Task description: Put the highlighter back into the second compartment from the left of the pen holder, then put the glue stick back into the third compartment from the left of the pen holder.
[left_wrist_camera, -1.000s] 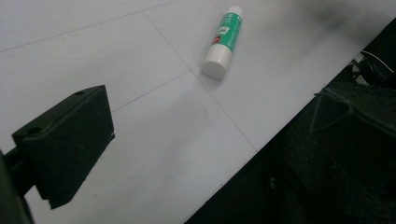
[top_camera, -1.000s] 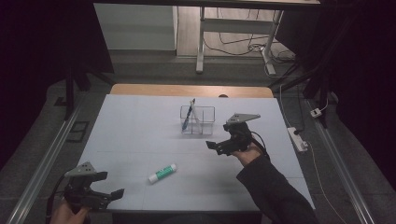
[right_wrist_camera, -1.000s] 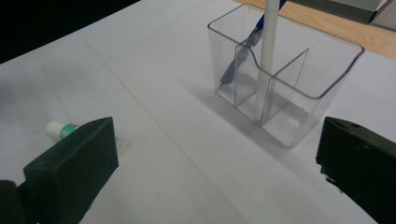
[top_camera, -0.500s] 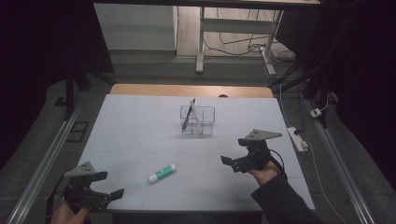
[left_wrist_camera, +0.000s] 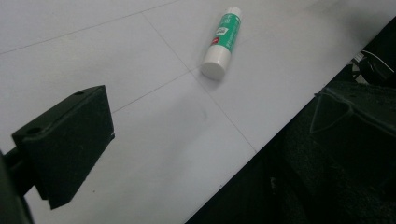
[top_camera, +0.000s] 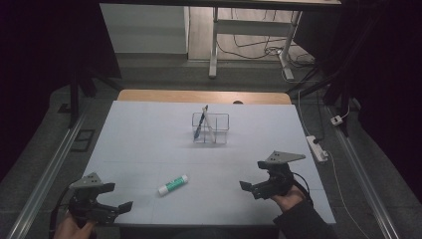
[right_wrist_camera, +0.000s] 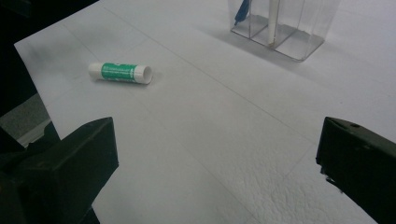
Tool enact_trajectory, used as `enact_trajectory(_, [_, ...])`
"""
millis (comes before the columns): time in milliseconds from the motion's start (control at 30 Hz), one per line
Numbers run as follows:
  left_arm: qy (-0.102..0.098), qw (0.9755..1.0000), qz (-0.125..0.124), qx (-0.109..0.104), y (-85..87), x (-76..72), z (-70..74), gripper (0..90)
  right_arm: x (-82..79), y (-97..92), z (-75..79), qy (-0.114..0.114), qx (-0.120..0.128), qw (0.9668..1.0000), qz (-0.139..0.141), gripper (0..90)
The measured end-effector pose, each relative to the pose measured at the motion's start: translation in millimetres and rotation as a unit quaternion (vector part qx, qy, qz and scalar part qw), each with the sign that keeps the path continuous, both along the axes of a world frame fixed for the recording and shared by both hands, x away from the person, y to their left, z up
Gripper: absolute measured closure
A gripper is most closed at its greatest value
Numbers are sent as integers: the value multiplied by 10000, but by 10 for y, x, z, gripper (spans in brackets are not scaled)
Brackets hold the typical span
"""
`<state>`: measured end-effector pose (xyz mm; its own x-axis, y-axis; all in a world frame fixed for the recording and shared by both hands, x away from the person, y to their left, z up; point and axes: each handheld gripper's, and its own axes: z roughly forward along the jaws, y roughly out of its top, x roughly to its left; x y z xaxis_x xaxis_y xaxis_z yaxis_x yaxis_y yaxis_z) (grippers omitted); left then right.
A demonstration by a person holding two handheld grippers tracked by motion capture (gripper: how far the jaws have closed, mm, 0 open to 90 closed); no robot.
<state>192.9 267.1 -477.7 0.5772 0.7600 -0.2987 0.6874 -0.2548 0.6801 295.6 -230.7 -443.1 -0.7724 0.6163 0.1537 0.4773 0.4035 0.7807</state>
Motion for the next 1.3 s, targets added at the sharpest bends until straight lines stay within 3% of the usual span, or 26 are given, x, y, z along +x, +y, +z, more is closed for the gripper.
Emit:
enact_trajectory(467, [20,10000,2,14,-1,8,-4,0,10,371,-44,-19,-341,9977,593,0])
enact_trajectory(900, [36,10000,2,27,-5,12,-5,0,107,775,-130,147,-640,9919,1087,0])
enact_trajectory(1300, [21,10000,-8,5,2,9,-5,0,238,1306,-160,170,-1132,9774,1780,0])
